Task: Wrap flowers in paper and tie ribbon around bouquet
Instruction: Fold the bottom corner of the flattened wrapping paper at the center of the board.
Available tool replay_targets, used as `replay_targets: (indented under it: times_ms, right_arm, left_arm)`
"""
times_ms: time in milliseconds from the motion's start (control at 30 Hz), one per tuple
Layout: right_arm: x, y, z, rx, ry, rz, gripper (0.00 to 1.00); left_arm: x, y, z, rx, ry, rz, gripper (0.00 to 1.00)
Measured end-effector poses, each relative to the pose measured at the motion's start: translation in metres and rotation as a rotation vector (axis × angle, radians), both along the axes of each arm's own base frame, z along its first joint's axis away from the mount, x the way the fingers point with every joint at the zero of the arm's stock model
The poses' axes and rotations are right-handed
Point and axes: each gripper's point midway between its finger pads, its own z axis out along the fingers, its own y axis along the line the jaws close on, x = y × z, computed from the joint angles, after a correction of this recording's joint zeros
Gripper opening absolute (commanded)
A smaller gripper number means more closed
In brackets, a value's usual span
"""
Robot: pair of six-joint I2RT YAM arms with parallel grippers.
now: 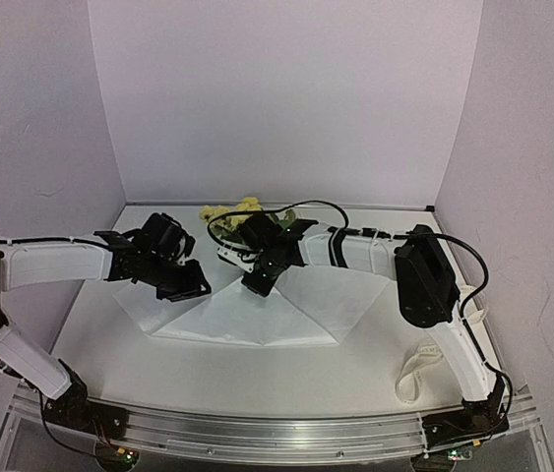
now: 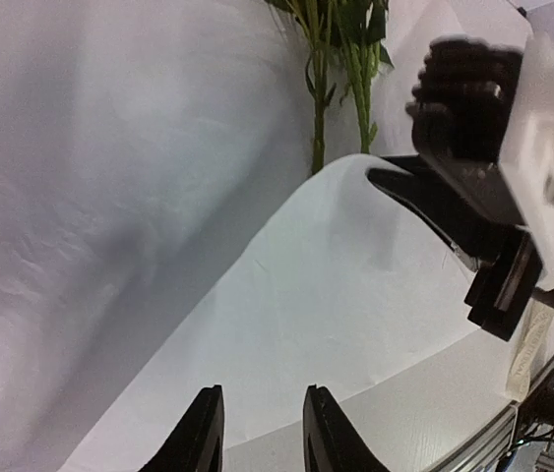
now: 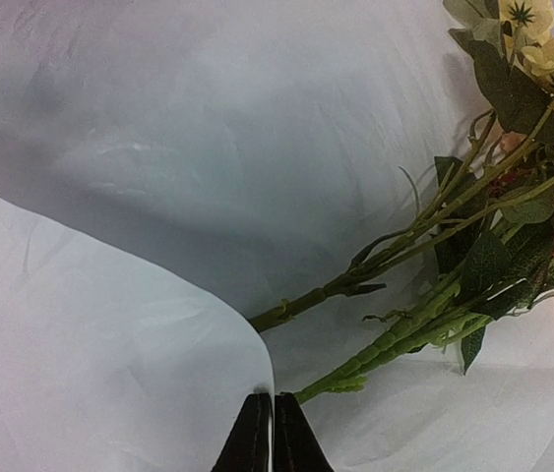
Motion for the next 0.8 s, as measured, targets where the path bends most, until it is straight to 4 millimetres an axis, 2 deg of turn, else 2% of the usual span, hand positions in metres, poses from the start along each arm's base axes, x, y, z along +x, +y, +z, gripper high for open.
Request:
replay_targets:
  times_ms: [100, 300, 367, 567, 633, 800]
  right_arm:
    - [-0.001, 0.001, -0.001, 0.002, 0.005, 0.005, 0.04]
    - [-0.001, 0.008, -0.007, 0.013, 0.014, 0.019, 0.08]
    - [-0.001, 0.009, -0.009, 0.015, 0.018, 0.022, 0.14]
    - [-0.001, 0.009, -0.011, 0.021, 0.028, 0.010, 0.42]
    - [-0.001, 0.008, -0.011, 0.020, 0.030, 0.003, 0.56]
    - [-0.006, -0.009, 0.000, 0.002, 0.032, -0.054, 0.77]
  left_arm:
    - [-0.012, -0.015, -0.024, 0.007, 0.056, -0.045, 0.17]
    - [-0.026, -0.013, -0.064, 0.029, 0.155, -0.038, 0.13]
    - [-0.028, -0.012, -0.071, 0.032, 0.176, -0.031, 0.14]
    - [-0.028, -0.012, -0.079, 0.033, 0.189, -0.020, 0.12]
    - [-0.029, -0.012, -0.085, 0.041, 0.205, -0.015, 0.12]
    - [-0.030, -0.012, -0.095, 0.052, 0.226, -0.008, 0.12]
